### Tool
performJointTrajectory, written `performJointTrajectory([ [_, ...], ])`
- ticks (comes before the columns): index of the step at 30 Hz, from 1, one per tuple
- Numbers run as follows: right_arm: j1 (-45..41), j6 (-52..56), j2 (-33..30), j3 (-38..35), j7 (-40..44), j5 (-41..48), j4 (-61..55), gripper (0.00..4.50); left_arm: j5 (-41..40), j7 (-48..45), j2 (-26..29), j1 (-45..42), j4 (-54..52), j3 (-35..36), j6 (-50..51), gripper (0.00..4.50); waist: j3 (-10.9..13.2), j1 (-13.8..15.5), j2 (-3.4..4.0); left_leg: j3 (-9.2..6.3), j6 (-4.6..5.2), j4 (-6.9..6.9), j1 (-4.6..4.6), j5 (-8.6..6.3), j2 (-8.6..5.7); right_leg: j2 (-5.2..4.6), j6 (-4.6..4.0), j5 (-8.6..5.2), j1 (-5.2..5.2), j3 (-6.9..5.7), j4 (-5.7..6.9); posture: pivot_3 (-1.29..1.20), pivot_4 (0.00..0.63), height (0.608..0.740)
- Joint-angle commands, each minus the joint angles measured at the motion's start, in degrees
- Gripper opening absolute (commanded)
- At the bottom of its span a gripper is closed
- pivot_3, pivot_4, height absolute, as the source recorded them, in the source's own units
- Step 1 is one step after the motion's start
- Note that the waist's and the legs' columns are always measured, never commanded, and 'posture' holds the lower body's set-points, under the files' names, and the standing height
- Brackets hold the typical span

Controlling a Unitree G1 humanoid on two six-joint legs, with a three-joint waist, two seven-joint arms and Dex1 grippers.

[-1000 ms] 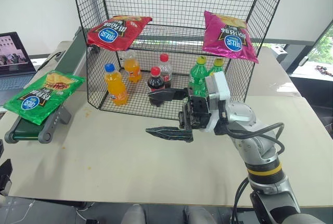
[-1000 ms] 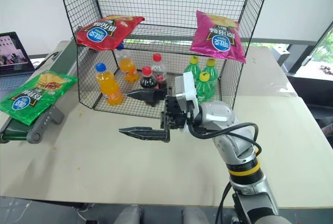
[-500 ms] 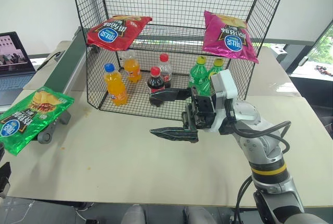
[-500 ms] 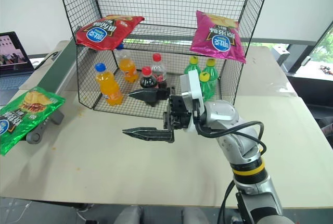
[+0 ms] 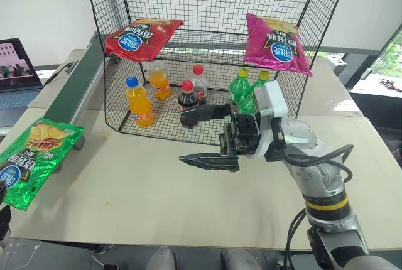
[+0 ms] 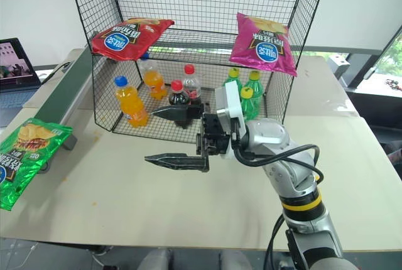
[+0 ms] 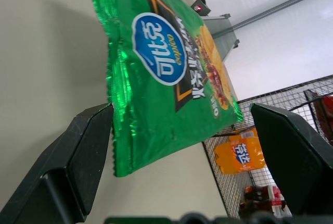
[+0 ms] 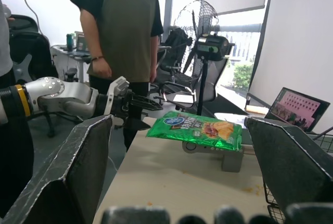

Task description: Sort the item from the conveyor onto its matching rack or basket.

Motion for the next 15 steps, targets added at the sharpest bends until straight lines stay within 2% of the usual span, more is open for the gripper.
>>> performJointTrajectory([
  [1,-1.2,0.5,0.2,-1.4,-1.4,1.6,-2.5,4.50,2.1,1.0,-0.6,0.0,-0.2,0.0,-1.2,4.46,0.0,0.0,0.00,0.00,0.00,0.00,0.00,0.00,0.00,0.00,0.00,0.00,0.00,0.00,-0.01,0.00,0.150,0.740],
  [5,-0.7,1.5,-0.4,-1.8,-2.3,2.1,-3.3,4.50,3.4,-1.3,0.5,-0.8,2.6,0.3,-0.5,4.46,0.0,0.0,-0.01,0.00,-0.01,-0.06,0.00,-0.01,0.00,0.00,-0.02,-0.01,-0.02,0.00,-0.04,0.00,0.150,0.740],
  [11,-1.0,1.9,-0.5,-1.5,-2.8,2.6,-3.4,4.50,7.4,-4.3,7.6,-9.4,10.0,-1.2,0.8,4.46,0.1,0.2,-0.07,-0.04,-0.16,-0.21,0.06,0.08,0.00,0.00,-0.08,-0.09,-0.06,-0.08,-0.01,0.00,0.150,0.740],
  [14,-1.1,1.8,-0.5,-1.3,-3.0,2.7,-3.3,4.50,9.7,-5.9,9.5,-11.9,13.2,-1.8,2.2,3.67,0.1,0.0,-0.09,-0.02,-0.20,-0.22,0.05,0.10,0.00,-0.01,-0.06,-0.08,-0.03,-0.08,-0.06,0.00,0.150,0.740],
  [15,-1.1,1.8,-0.5,-1.2,-3.1,2.7,-3.3,4.50,10.0,-6.6,9.8,-12.2,13.8,-1.7,2.9,3.27,0.1,-0.3,-0.09,-0.01,-0.21,-0.25,0.04,0.10,0.00,-0.03,-0.05,-0.08,-0.03,-0.07,-0.08,0.00,0.150,0.740],
])
